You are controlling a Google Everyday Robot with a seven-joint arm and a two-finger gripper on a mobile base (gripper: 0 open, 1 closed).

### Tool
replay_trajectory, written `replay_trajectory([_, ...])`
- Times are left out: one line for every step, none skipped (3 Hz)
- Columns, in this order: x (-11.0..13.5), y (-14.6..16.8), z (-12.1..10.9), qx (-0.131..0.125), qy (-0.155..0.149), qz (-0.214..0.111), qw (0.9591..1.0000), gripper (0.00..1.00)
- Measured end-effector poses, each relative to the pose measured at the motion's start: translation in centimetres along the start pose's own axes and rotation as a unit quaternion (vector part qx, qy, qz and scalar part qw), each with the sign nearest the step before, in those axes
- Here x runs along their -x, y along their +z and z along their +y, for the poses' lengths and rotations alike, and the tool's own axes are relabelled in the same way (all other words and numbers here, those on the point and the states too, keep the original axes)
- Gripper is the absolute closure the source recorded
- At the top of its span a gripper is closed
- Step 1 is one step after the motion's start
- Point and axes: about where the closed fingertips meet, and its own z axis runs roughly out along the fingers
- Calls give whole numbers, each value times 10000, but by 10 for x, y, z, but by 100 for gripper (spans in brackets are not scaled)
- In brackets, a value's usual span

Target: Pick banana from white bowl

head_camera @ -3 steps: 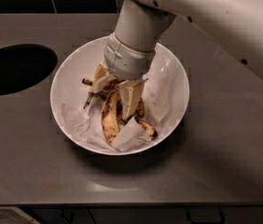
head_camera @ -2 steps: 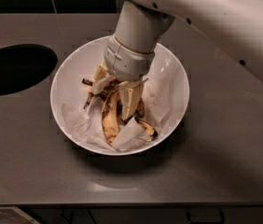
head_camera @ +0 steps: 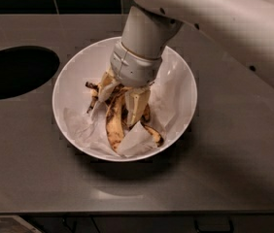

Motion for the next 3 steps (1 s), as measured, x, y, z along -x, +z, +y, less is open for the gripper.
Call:
replay_trajectory([-1,2,1,25,16,-6,10000,31])
replay_trajectory([-1,3,2,44,22,-4,10000,50])
replay_trajectory([-1,3,3,51,29,18,10000,73])
